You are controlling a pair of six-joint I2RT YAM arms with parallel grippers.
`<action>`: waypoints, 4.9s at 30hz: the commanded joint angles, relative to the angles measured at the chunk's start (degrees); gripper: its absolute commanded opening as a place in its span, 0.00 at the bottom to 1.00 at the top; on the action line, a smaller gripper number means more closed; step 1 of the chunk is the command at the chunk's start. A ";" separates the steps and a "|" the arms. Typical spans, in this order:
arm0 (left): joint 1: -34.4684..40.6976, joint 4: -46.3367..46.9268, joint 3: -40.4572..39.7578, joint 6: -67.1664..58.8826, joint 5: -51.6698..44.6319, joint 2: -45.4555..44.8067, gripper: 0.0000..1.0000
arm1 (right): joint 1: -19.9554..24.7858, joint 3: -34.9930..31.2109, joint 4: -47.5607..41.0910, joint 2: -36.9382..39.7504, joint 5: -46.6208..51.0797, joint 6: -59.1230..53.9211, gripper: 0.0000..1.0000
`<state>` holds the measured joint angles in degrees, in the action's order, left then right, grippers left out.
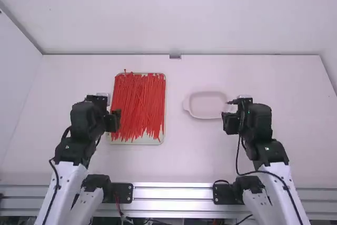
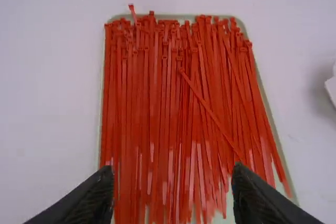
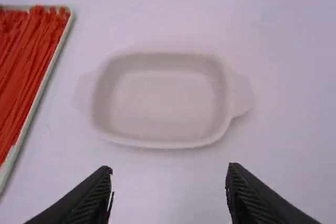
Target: Fasten the cable tie
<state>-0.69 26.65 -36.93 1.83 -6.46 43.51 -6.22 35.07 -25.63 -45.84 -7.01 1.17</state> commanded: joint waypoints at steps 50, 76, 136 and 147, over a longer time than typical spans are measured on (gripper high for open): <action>-1.51 11.91 -46.25 2.62 -6.21 48.54 0.99 | -12.85 26.03 -19.06 -16.68 -3.67 6.51 0.98; 3.04 -9.22 -52.59 1.27 -2.93 74.18 0.66 | -12.92 26.03 -20.96 -20.11 -3.67 8.02 0.98; 3.69 -14.80 -52.52 1.81 1.55 83.97 0.39 | -11.41 26.03 -21.99 -20.06 -4.11 8.02 0.98; 3.69 -14.53 -52.52 2.95 1.57 84.02 0.37 | -11.43 26.03 -21.99 -20.06 -4.13 8.00 0.98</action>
<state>3.22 11.94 -88.23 3.81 -5.26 126.43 -17.72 59.24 -47.53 -65.63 -11.05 8.86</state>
